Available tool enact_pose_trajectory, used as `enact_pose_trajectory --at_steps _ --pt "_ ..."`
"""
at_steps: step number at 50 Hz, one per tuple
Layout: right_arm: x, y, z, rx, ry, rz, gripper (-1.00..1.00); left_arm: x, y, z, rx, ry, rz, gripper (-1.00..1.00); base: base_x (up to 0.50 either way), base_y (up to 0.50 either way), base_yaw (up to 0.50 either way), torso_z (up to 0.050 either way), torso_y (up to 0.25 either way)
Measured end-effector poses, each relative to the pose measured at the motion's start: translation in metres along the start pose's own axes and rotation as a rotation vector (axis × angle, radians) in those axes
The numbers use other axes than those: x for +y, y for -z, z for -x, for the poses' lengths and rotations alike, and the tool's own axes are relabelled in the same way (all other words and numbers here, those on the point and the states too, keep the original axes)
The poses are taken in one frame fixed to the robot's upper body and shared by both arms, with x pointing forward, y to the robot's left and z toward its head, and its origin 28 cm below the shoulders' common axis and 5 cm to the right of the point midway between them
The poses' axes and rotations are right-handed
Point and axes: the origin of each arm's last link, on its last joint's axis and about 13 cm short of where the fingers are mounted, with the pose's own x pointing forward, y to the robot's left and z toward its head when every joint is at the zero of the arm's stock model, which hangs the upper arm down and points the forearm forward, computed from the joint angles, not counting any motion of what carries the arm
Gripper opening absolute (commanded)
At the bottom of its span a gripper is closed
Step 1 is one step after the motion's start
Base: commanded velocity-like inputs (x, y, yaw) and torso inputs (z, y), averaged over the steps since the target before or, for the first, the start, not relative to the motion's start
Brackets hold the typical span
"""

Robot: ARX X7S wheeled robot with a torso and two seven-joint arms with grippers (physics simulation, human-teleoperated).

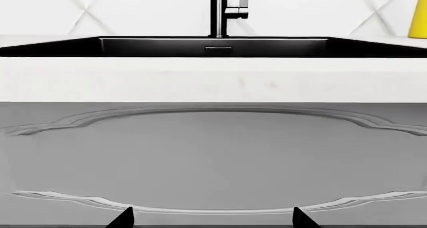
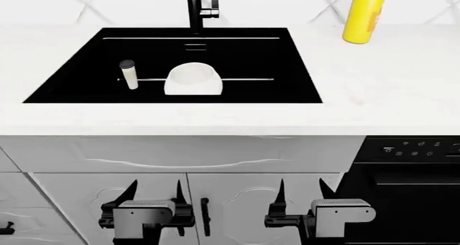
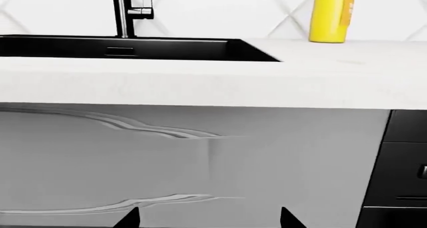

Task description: Pick the cup and bowl from the sink and place them on the counter for drying.

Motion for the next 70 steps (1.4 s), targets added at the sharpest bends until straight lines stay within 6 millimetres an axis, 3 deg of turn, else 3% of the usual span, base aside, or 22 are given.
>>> enact_pose_trajectory --at_steps 16,34,70 --pt "0.0003 -0.0003 0.0000 -0.004 0.001 -0.001 1.00 -0.0005 -0.0003 -0.0010 0.002 -0.001 0.001 1.00 0.00 0.50 0.00 0.000 0.000" --pt "0.0006 0.0002 0.0003 -0.004 0.005 -0.009 1.00 0.0019 -0.0013 0.0004 0.000 -0.009 0.009 1.00 0.00 0.01 0.00 0.001 0.000" --pt "0.0003 0.0002 -0.0003 -0.007 0.011 -0.008 1.00 0.0016 -0.0045 -0.0002 -0.043 -0.002 0.004 1.00 0.00 0.00 0.00 0.050 0.000"
